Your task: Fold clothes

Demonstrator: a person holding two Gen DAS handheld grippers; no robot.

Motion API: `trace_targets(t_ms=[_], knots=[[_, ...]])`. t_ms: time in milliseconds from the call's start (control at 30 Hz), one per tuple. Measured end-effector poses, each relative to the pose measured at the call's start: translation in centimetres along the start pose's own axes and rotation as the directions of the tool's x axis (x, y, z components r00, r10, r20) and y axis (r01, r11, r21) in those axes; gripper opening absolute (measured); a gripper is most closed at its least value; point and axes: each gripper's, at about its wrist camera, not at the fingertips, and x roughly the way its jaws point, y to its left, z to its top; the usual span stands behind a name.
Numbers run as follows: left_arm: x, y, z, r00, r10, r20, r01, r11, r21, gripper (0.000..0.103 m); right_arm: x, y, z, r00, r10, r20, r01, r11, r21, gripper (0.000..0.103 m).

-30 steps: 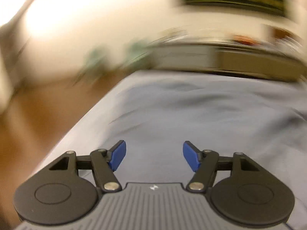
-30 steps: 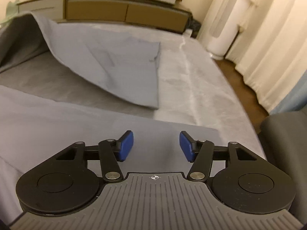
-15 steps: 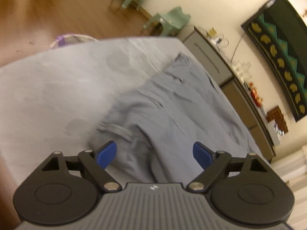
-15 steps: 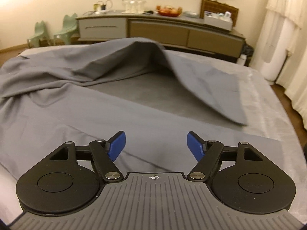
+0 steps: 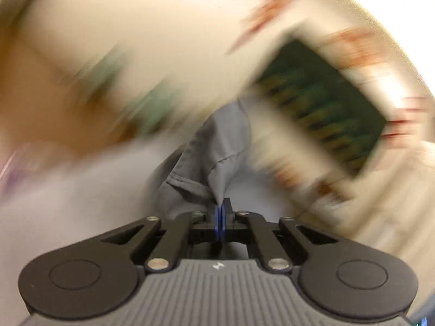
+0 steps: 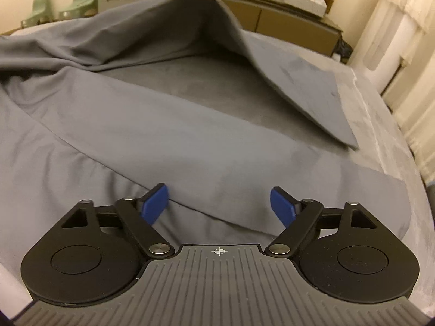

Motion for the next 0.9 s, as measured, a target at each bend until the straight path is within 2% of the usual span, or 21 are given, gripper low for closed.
trace_targets(t_ms=[33, 67, 100, 167, 233, 367, 400, 467, 533, 567, 667, 733, 767, 833, 867, 900], knots=[[1.4, 2.0, -0.8, 0.991, 0.087, -0.101, -0.095, 0.993, -0.073, 0.005, 0.1, -0.3, 0.0, 1.000, 0.007, -0.004, -0.007, 1.000, 0.008, 0.087], [2.8, 4.0, -1.6, 0.966, 0.163, -0.202, -0.191, 0.973, -0.132, 0.005, 0.2, -0.6, 0.0, 1.000, 0.012, -0.008, -0.012, 1.000, 0.014, 0.088], [3.2, 5.1, -2.4, 0.948, 0.207, -0.243, -0.247, 0.957, -0.150, 0.008, 0.3, -0.8, 0.0, 1.000, 0.019, -0.013, -0.019, 1.000, 0.023, 0.089], [2.1, 5.3, -2.6, 0.939, 0.266, -0.218, -0.298, 0.946, -0.128, 0.011, 0.5, -1.0, 0.1, 0.999, 0.026, -0.022, -0.026, 0.999, 0.031, 0.089], [0.8, 5.1, -2.6, 0.928, 0.330, -0.172, -0.352, 0.928, -0.120, 0.028, 0.5, -0.9, 0.2, 1.000, 0.017, -0.021, -0.016, 1.000, 0.019, 0.089], [-2.3, 4.0, -2.2, 0.894, 0.446, -0.040, -0.447, 0.884, -0.135, 0.029, 0.5, -0.9, 0.6, 1.000, 0.005, -0.021, -0.005, 1.000, 0.000, 0.090], [-2.9, 3.1, -2.2, 0.892, 0.452, 0.001, -0.448, 0.884, -0.133, 0.030, 0.5, -1.1, 0.6, 1.000, 0.009, -0.025, -0.009, 1.000, 0.006, 0.090], [-3.2, 0.5, -1.8, 0.905, 0.422, 0.048, -0.416, 0.904, -0.093, 0.033, 0.3, -2.1, 0.7, 0.999, 0.016, -0.027, -0.015, 0.999, 0.045, 0.088], [-2.4, -2.5, -2.3, 0.931, 0.362, 0.055, -0.361, 0.932, -0.022, 0.036, -0.4, -3.8, 1.1, 0.999, 0.037, 0.010, -0.039, 0.988, 0.150, 0.082], [-1.9, -4.1, -2.6, 0.942, 0.331, 0.056, -0.332, 0.943, 0.015, 0.038, -0.9, -4.7, 1.3, 0.997, 0.064, 0.040, -0.071, 0.974, 0.217, 0.082], [0.5, -9.0, -4.8, 0.968, 0.250, -0.007, -0.247, 0.961, 0.124, 0.041, -2.2, -7.2, 2.0, 0.966, 0.187, 0.180, -0.247, 0.877, 0.413, 0.082], [2.3, -12.0, -6.5, 0.981, 0.181, -0.072, -0.167, 0.971, 0.169, 0.041, -1.8, -8.1, 2.6, 0.931, 0.255, 0.262, -0.357, 0.785, 0.507, 0.085], [3.2, -13.2, -7.1, 0.984, 0.147, -0.101, -0.127, 0.974, 0.185, 0.042, -1.2, -8.6, 2.9, 0.904, 0.300, 0.305, -0.425, 0.712, 0.559, 0.087], [5.2, -15.8, -8.6, 0.983, 0.084, -0.163, -0.046, 0.974, 0.223, 0.044, 1.4, -9.7, 3.8, 0.833, 0.403, 0.380, -0.548, 0.508, 0.664, 0.089], [6.1, -17.3, -9.5, 0.980, 0.058, -0.191, -0.010, 0.970, 0.243, 0.045, 2.5, -9.9, 4.6, 0.816, 0.421, 0.395, -0.566, 0.448, 0.692, 0.089], [7.4, -18.2, -10.1, 0.977, 0.042, -0.208, 0.014, 0.966, 0.259, 0.046, 3.6, -10.0, 5.4, 0.812, 0.424, 0.400, -0.567, 0.413, 0.713, 0.089]])
